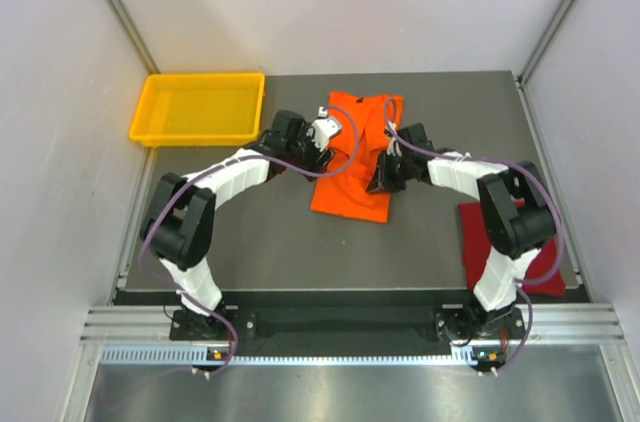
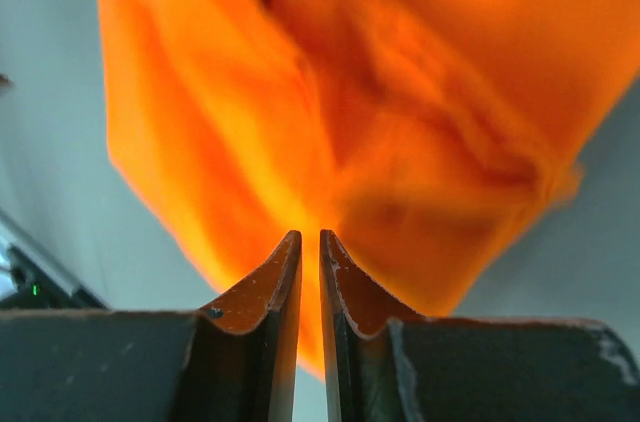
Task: Fold and stack the t-shirts
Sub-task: Fold the tshirt
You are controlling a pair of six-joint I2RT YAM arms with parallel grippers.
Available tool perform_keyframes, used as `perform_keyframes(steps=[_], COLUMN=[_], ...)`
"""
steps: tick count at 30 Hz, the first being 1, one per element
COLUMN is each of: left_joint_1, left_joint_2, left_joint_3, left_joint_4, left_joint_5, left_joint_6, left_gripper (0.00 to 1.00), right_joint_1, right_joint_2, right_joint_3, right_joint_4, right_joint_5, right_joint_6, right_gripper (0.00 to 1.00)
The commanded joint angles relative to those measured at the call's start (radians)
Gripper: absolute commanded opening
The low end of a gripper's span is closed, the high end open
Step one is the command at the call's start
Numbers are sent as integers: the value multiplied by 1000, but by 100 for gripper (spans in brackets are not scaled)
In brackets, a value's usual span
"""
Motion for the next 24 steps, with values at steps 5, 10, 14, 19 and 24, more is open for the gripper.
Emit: perform_keyframes(steps=[5,10,14,19,24], left_joint_1=[4,7,12,61,72], left_joint_2=[166,236,269,304,299], left_joint_3=[117,163,195,235,228], left_joint_4=[136,179,185,180,132], left_joint_5=[-34,-42,-55,6,154], left_joint_6=[-60,-56,-59,-128,-117], left_gripper=[68,69,69,66,60], right_joint_1=[-29,-90,-116,-144,-159], right_joint_2=[140,200,223,164,41], right_joint_3=[200,252,309,326,198], right_joint_4=[31,28,11,-24,-13], right_joint_5=[66,118,138,146,190], right_joint_6=[-3,20,15,-34,-57], right_gripper=[12,11,12,20,31])
